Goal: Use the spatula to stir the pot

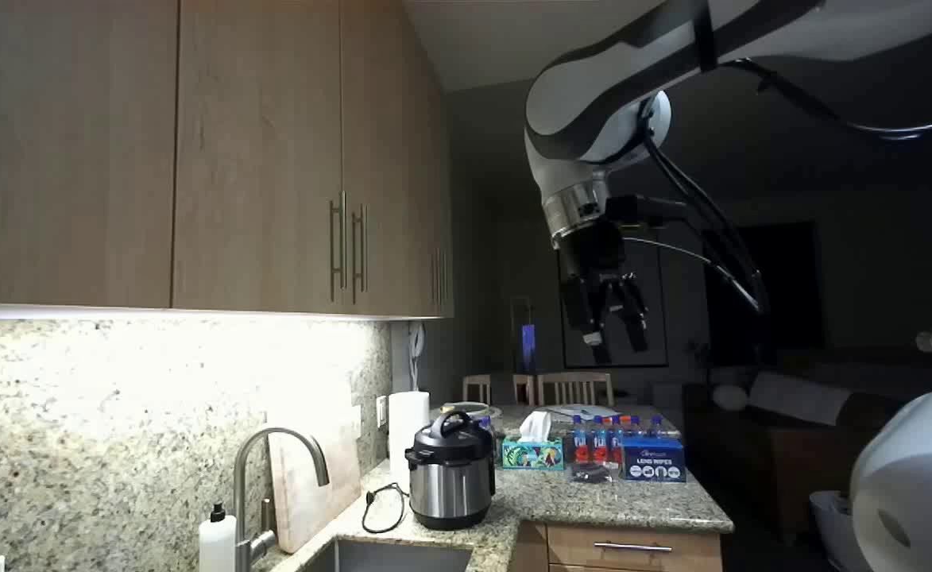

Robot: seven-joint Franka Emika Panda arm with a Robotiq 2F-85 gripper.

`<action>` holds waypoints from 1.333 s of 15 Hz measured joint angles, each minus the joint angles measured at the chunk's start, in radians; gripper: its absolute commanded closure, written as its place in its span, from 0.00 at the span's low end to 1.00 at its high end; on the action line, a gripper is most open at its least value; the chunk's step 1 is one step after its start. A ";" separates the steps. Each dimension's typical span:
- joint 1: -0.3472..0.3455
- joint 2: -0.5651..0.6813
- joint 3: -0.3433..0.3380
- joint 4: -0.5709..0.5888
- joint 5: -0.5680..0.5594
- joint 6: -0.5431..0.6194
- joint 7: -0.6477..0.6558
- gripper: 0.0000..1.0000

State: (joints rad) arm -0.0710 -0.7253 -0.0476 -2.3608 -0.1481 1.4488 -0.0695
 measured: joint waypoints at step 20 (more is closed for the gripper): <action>0.024 0.053 -0.126 0.114 -0.124 0.030 -0.262 0.00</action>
State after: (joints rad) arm -0.0466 -0.6726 -0.1734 -2.2463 -0.2725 1.4787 -0.3311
